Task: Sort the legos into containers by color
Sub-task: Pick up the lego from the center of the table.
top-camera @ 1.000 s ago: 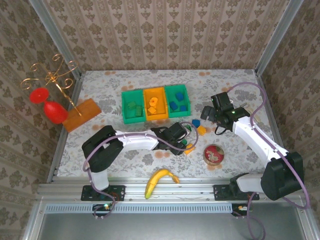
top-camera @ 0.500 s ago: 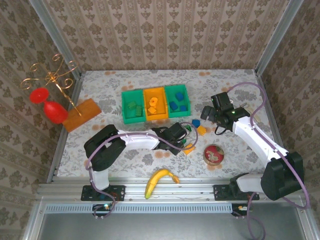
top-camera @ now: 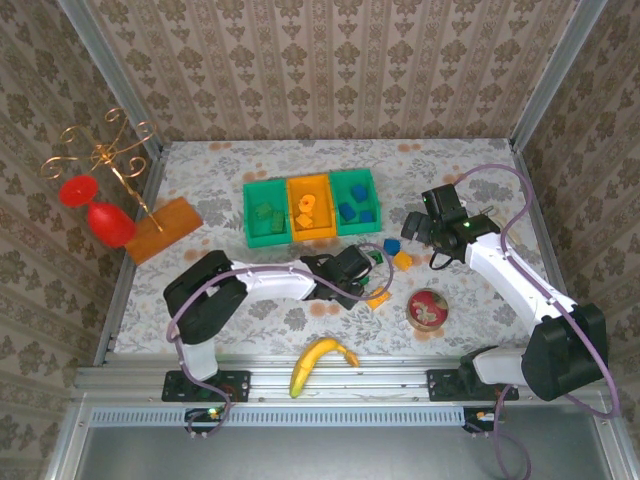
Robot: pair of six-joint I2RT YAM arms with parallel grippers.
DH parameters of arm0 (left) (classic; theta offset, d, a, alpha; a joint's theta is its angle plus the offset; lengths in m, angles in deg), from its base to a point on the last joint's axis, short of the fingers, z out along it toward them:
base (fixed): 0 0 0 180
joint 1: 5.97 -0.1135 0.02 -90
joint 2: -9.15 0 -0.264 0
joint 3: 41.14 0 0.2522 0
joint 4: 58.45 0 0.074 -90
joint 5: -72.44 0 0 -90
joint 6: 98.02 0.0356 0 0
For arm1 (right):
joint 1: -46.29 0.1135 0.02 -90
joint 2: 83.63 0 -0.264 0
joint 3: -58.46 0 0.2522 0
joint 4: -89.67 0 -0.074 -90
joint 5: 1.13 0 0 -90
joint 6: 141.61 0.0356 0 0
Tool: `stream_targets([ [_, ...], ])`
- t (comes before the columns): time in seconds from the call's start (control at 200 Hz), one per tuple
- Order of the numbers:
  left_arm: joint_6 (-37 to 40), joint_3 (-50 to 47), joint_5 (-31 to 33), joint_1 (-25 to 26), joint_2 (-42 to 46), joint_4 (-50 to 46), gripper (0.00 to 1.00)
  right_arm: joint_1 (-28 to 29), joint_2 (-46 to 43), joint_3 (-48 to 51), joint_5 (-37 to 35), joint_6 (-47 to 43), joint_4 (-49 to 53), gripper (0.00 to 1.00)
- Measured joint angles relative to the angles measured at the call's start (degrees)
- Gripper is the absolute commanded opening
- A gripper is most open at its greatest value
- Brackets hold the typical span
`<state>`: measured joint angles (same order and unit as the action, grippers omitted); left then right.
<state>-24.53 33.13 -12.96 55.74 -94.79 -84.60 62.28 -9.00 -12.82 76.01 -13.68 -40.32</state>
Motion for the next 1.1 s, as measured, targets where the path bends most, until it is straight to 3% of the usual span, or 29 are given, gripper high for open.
stream_targets([
  [0.54, -2.19, -6.36, 5.95, -3.82, 13.25, 0.02, 0.09, 0.00, 0.00, 0.74, 0.02, 0.09, -0.15, 1.00],
  [1.105, -4.07, -12.74, 9.33, -14.82, 26.29, -2.71, 0.08, 0.04, 0.00, 0.74, 1.14, 0.09, -0.42, 1.00],
])
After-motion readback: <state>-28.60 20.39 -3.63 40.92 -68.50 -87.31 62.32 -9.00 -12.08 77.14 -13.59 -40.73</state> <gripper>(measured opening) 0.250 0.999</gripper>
